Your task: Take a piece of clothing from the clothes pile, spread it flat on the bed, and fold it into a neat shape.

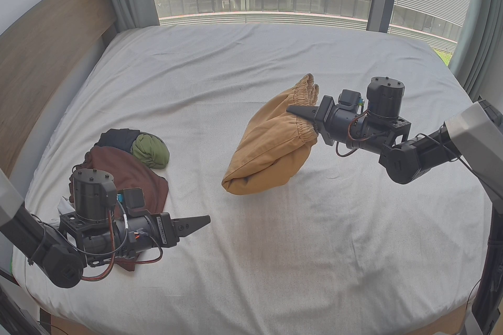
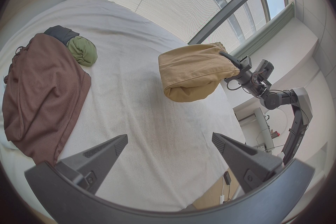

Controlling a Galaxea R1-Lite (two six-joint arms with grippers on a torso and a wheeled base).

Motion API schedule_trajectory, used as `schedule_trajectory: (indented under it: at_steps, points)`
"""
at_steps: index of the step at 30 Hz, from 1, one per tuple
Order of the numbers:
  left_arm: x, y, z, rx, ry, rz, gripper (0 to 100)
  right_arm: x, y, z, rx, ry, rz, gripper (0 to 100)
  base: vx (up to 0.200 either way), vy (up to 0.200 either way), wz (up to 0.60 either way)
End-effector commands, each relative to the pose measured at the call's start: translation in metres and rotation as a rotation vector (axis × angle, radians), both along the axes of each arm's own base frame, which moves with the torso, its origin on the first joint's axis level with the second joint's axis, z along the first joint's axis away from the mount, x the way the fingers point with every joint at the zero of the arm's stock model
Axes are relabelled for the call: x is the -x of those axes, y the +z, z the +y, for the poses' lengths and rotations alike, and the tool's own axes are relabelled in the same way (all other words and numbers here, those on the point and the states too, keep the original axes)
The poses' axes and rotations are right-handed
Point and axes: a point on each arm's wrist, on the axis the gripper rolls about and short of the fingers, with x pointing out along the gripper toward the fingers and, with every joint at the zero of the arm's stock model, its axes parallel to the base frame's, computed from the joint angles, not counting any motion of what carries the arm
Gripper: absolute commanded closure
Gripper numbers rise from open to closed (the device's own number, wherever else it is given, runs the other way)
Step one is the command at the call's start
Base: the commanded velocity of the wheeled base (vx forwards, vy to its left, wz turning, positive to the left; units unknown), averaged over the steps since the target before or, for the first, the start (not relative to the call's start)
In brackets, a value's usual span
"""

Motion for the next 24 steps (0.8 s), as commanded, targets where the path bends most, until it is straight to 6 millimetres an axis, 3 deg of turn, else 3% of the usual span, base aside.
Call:
schedule_trajectory:
  at_steps: [1,12,16,24]
  points:
    - [-0.001,0.001,0.003,0.004,0.011,-0.009,0,-0.013,-0.01,0.005,0.006,0.001,0.015,100,0.0,0.0,0.0]
    - [-0.002,0.001,0.006,0.007,0.022,-0.013,0,-0.035,-0.005,0.021,0.007,0.016,0.017,100,0.0,0.0,0.0]
    - [-0.002,0.0,0.007,0.006,0.022,-0.01,0,-0.045,-0.017,0.028,0.013,0.019,0.031,100,0.0,0.0,0.0]
    - [-0.003,-0.001,0.011,0.005,0.035,-0.009,0,-0.068,-0.06,0.032,0.029,0.008,0.069,100,0.0,0.0,0.0]
